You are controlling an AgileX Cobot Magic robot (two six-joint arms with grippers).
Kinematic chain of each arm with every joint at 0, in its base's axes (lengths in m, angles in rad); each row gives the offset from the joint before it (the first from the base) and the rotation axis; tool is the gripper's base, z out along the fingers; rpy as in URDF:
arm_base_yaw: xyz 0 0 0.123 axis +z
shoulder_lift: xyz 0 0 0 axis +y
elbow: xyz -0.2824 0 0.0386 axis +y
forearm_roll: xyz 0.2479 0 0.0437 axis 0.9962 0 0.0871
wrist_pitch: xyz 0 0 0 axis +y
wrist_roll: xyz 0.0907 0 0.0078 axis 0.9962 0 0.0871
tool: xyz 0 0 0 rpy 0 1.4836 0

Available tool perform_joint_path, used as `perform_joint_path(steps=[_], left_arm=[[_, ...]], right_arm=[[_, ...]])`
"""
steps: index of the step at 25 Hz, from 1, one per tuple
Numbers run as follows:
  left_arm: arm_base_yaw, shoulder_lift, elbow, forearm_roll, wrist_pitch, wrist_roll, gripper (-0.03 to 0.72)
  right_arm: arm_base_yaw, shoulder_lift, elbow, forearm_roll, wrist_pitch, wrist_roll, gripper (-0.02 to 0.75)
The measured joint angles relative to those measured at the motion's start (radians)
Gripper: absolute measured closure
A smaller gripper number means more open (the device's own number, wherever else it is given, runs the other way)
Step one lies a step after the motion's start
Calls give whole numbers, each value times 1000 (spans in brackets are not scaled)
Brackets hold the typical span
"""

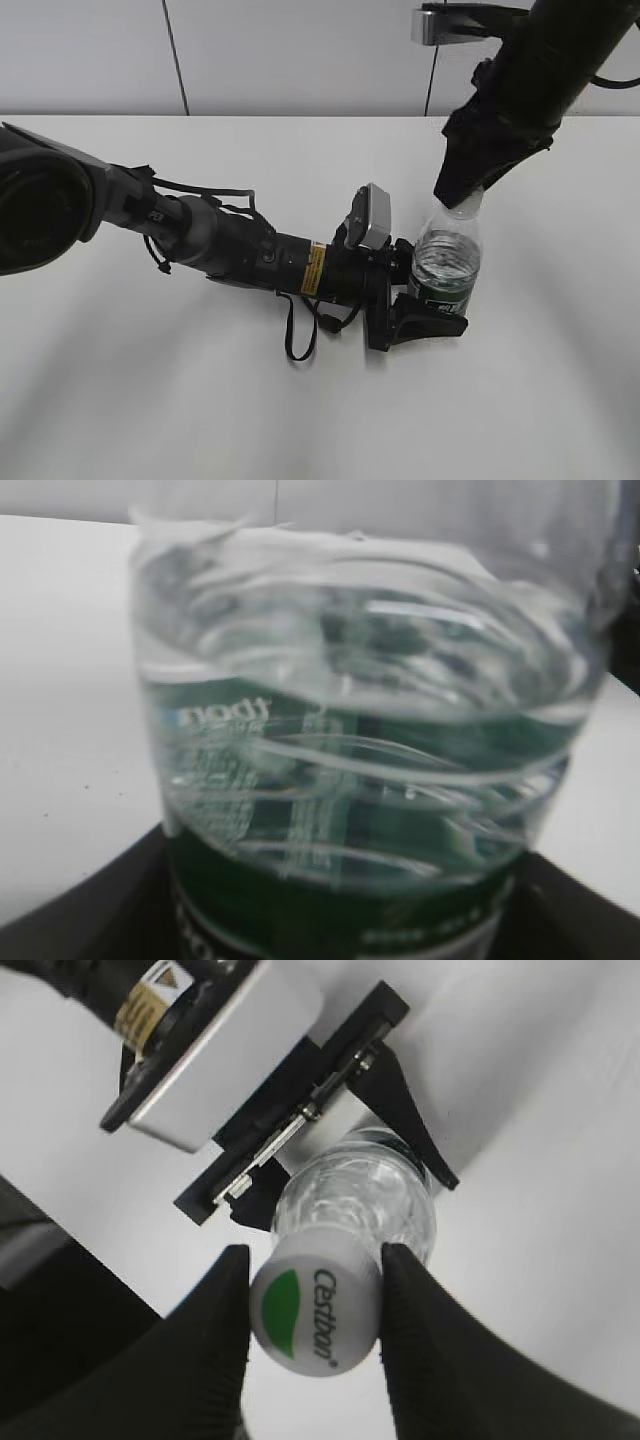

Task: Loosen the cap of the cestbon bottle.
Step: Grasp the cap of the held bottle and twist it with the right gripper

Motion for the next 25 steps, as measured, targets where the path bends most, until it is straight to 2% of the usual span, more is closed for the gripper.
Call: perform_joint_path(steps=[5,9,11,13,15,17,21,25], left_arm=[[0,0,0,2,0,4,153],[0,0,0,2,0,4,153],[0,0,0,2,0,3,153],[0,0,0,2,0,0,153],[0,0,0,1,-1,-1,153],[0,0,0,1,-1,-1,153],[0,0,0,1,-1,-1,153],[0,0,0,1,-1,-1,153]], right_arm=[[0,-1,0,11,6,-456,436],[0,-1,0,13,0,-548,436],[0,-1,0,19,-5,-524,417],[0,-1,0,15,-11,-503,334],[0,-1,0,15,-15,-478,214],[0,-1,0,18,-21,-438,157],[0,-17,0,40,-39,-280,127],[0,-48,0,45,-55,41,125]])
